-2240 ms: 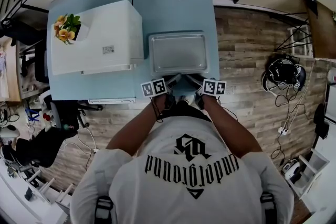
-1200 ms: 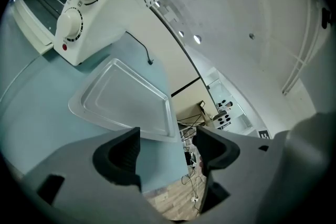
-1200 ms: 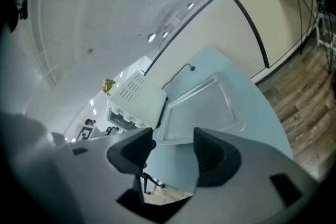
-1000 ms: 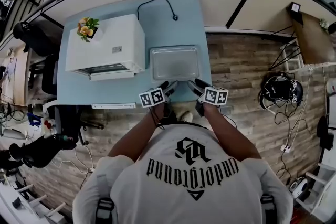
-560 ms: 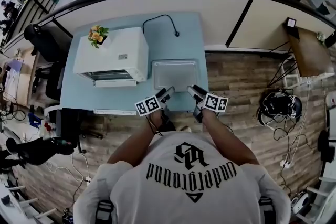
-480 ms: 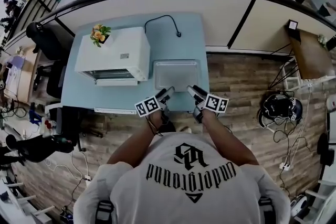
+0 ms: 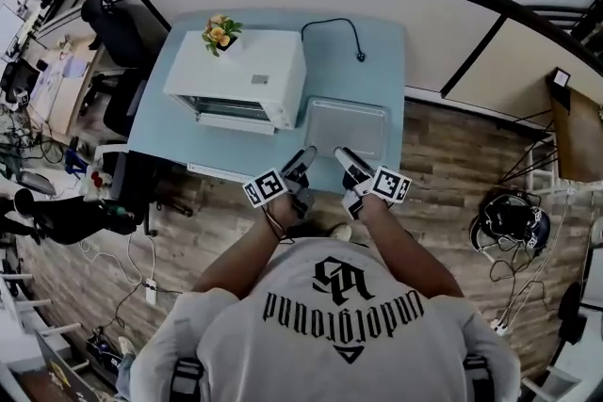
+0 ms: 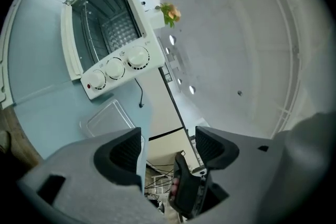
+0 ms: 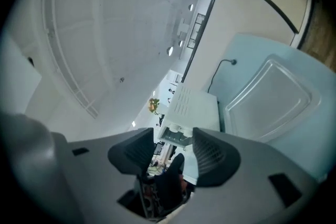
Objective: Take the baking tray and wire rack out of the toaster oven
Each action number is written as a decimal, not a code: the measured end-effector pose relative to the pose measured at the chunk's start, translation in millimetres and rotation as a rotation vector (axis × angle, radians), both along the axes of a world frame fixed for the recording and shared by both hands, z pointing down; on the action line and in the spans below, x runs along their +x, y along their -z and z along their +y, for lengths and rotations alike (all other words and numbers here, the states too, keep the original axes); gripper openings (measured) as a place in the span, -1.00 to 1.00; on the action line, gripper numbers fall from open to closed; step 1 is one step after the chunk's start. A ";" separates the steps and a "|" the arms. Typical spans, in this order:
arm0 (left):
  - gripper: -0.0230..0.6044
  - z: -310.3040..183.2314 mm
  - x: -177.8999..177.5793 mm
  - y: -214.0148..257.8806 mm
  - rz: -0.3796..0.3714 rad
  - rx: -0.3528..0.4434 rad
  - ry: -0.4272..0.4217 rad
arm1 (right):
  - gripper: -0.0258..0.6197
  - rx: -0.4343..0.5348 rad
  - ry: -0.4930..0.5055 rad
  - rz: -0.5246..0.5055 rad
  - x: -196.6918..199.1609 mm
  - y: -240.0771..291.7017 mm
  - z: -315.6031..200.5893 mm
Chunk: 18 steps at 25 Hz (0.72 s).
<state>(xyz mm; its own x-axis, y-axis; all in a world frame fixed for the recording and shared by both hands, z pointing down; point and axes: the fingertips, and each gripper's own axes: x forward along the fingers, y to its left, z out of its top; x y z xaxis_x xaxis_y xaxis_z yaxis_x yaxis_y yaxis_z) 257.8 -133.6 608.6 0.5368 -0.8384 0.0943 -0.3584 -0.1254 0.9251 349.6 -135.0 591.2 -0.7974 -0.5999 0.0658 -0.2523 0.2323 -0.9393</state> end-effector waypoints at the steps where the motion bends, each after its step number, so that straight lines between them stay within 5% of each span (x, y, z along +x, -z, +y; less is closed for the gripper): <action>1: 0.13 2.2 -6.7 1.3 0.014 0.004 0.013 | -0.25 0.000 0.011 -0.013 -8.5 1.7 0.1; 7: 0.11 9.5 -48.2 7.7 0.050 -0.005 0.085 | -0.25 0.087 0.102 -0.062 -60.4 19.8 -5.1; 14: 0.11 18.2 -103.6 16.9 0.079 0.038 0.133 | -0.27 0.011 0.125 -0.068 -113.6 14.3 4.7; 18: 0.10 26.7 -140.8 22.6 0.101 0.045 0.155 | -0.28 0.142 0.172 -0.092 -152.0 33.3 7.1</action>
<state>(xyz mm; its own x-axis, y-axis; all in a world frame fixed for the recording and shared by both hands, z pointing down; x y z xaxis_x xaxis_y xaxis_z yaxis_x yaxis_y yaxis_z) 117.0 -106.9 586.0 0.4053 -0.9141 0.0068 -0.2819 -0.1179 0.9522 197.6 -127.9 557.8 -0.8875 -0.4525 -0.0873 -0.1122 0.3959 -0.9114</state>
